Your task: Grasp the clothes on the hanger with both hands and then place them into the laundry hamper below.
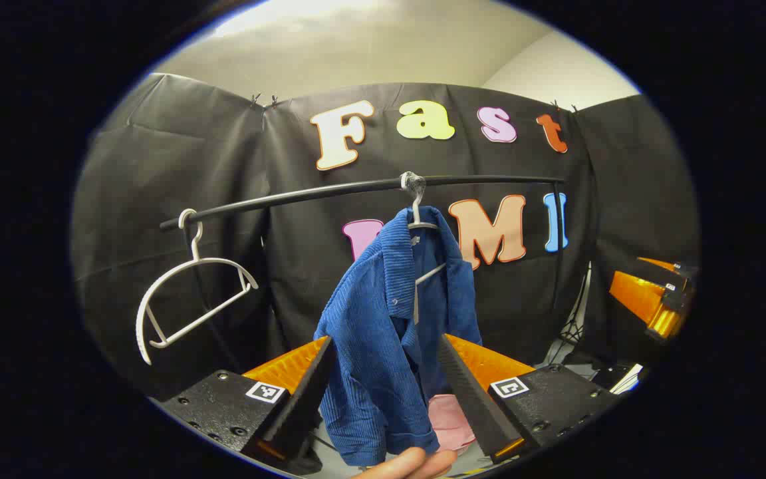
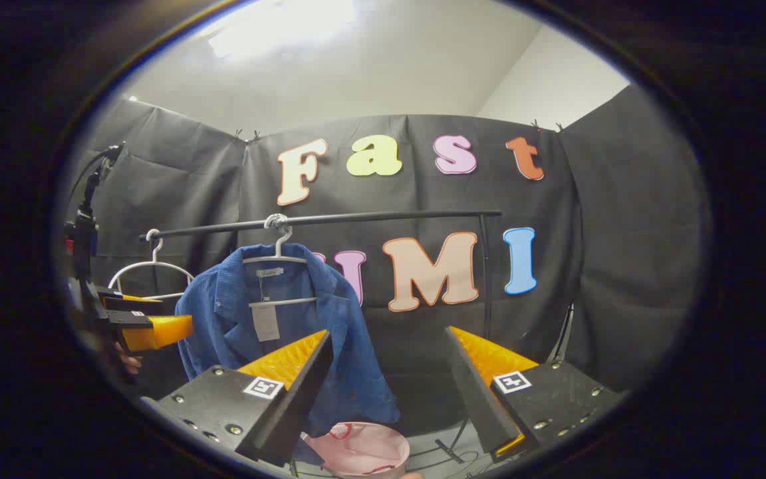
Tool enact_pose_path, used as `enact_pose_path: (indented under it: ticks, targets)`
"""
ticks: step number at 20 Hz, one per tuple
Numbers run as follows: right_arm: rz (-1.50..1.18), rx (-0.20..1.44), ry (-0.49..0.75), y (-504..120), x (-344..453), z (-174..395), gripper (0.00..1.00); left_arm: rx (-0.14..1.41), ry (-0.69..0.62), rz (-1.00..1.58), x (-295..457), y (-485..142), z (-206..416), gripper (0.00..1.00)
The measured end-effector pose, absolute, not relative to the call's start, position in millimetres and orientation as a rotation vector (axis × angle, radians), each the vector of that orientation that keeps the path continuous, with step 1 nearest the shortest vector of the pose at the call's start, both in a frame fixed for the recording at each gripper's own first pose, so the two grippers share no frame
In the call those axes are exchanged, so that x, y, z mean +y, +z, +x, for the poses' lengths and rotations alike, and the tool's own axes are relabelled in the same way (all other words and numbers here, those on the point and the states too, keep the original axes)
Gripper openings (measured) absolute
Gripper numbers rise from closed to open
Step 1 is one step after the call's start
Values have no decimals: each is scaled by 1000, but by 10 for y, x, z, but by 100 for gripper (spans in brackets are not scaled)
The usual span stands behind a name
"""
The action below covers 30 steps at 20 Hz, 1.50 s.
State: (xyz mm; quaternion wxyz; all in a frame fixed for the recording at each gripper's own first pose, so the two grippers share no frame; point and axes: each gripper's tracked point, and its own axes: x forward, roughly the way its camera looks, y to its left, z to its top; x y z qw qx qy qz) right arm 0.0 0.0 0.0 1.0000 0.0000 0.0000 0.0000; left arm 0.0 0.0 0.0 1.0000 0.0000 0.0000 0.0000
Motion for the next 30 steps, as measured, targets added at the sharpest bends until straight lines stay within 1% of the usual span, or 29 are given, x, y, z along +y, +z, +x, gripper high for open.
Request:
enact_pose_path:
  ticks: [1, 2, 3, 4, 5, 6, 7, 11, 12, 13, 17, 18, 20, 21, 22, 23, 24, 25, 26, 27, 28, 29, 30]
  targets:
    - [-8, 2, 11, 5, -11, 2, 94, -4, 0, 5, -64, 28, -6, 100]
    - [-17, 10, 22, -20, -33, 6, 100, -12, 1, 5, -101, 52, -24, 100]
    - [-26, 17, 27, -36, -79, 5, 99, -19, -1, 1, -158, 91, -39, 100]
    - [-33, 21, 28, -42, -139, 0, 99, -29, -8, -1, -232, 133, -59, 96]
    - [-38, 17, 32, -26, -175, -5, 99, -43, -14, -2, -304, 194, -75, 96]
    - [-42, 12, 34, -8, -205, -9, 99, -63, -11, 2, -343, 249, -79, 96]
    - [-45, 6, 40, 14, -236, -8, 99, -76, -5, 5, -377, 296, -90, 100]
    - [-40, -7, 81, 35, -295, 10, 99, -79, 15, 1, -529, 277, -181, 100]
    - [-43, -16, 82, 51, -337, 18, 99, -78, 18, -2, -559, 262, -203, 96]
    - [-42, -24, 79, 57, -389, 32, 99, -77, 22, 0, -571, 245, -228, 100]
    - [30, -44, 57, 41, -554, 42, 99, -82, 63, 26, -528, 211, -221, 100]
    - [46, -49, 55, 57, -563, 54, 99, -81, 69, 18, -550, 187, -204, 96]
    - [53, -48, 42, 31, -620, 66, 99, -76, 78, -5, -620, 104, -110, 96]
    - [46, -41, 35, 2, -632, 83, 94, -71, 89, -7, -641, 67, -59, 100]
    - [38, -29, 28, -41, -630, 91, 94, -65, 103, -8, -637, 4, -5, 100]
    - [31, -16, 19, -78, -625, 92, 99, -62, 117, -8, -626, -33, 53, 96]
    - [25, -8, 9, -104, -613, 114, 99, -61, 129, -15, -608, -80, 121, 100]
    - [20, -2, -2, -126, -603, 123, 94, -50, 146, -17, -568, -146, 204, 96]
    - [17, 4, -11, -155, -582, 121, 94, -34, 159, -20, -523, -255, 287, 96]
    - [15, 10, -24, -169, -547, 134, 94, -19, 167, -23, -485, -344, 375, 100]
    - [14, 15, -40, -194, -526, 140, 99, -7, 174, -22, -436, -437, 451, 100]
    - [18, 25, -58, -228, -494, 161, 99, 0, 180, -13, -389, -526, 539, 100]
    - [25, 35, -73, -280, -452, 162, 94, 6, 187, 1, -322, -607, 636, 96]
